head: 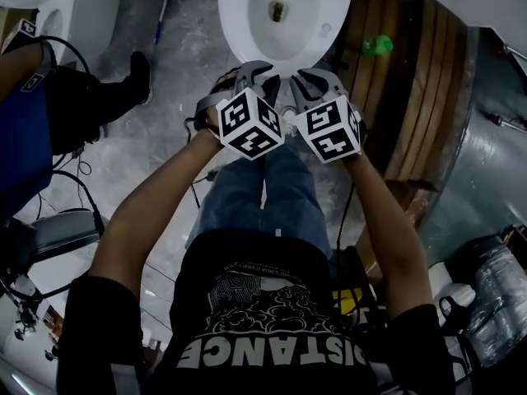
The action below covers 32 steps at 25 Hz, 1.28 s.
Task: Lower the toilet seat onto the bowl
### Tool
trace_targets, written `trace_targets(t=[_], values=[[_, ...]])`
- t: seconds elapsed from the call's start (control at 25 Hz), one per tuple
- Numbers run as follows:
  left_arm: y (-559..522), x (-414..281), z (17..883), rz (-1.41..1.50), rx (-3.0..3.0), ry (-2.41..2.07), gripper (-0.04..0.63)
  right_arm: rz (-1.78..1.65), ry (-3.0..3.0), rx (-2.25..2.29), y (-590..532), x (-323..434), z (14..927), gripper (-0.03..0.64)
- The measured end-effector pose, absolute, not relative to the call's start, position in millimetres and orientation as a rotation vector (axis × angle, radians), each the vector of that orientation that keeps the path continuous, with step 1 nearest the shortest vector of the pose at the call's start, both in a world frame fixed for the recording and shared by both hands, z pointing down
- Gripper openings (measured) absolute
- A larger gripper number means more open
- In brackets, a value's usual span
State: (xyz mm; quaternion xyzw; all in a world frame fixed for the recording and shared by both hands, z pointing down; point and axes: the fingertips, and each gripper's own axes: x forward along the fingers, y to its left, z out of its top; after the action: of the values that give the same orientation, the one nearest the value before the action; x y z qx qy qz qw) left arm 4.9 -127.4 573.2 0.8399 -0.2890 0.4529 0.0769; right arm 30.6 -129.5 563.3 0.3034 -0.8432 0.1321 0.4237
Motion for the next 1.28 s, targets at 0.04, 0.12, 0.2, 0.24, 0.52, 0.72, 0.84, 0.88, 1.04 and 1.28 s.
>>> trace_targets(t=[0.04, 0.12, 0.2, 0.24, 0.52, 0.72, 0.84, 0.88, 1.04, 1.28], values=[[-127.6, 6.5, 562.3, 1.322, 2.517, -0.888, 0.091, 0.344, -2.12, 0.783, -129.6, 31.3, 551.7, 0.057], [-128.7, 9.0, 537.9, 1.238, 2.513, -0.931, 0.082, 0.371, -2.141, 0.835, -129.7, 31.8, 527.0, 0.048], [-131.6, 11.4, 512.1, 1.139, 2.508, -0.976, 0.078, 0.404, -2.167, 0.902, -131.3, 32.1, 502.6, 0.041], [-133.2, 12.2, 499.7, 1.092, 2.501, -1.002, 0.074, 0.418, -2.18, 0.938, -132.8, 32.8, 491.0, 0.039], [-134.3, 15.4, 425.7, 0.844, 2.477, -1.154, 0.029, 0.492, -2.277, 1.118, -133.8, 33.2, 421.0, 0.031], [-127.1, 20.3, 382.6, 0.682, 2.434, -1.202, 0.014, 0.523, -2.332, 1.234, -128.7, 38.4, 376.1, 0.02], [-130.7, 22.2, 362.0, 0.594, 2.424, -1.226, 0.012, 0.509, -2.372, 1.296, -131.8, 40.2, 354.0, 0.017], [-131.9, 21.9, 357.1, 0.571, 2.416, -1.233, 0.012, 0.504, -2.381, 1.313, -133.1, 41.0, 347.5, 0.017], [-137.2, 18.6, 347.8, 0.548, 2.404, -1.252, 0.012, 0.495, -2.396, 1.355, -138.9, 44.4, 331.1, 0.017], [-136.8, 21.0, 340.8, 0.538, 2.414, -1.249, 0.012, 0.511, -2.405, 1.381, -138.5, 45.4, 324.6, 0.017]])
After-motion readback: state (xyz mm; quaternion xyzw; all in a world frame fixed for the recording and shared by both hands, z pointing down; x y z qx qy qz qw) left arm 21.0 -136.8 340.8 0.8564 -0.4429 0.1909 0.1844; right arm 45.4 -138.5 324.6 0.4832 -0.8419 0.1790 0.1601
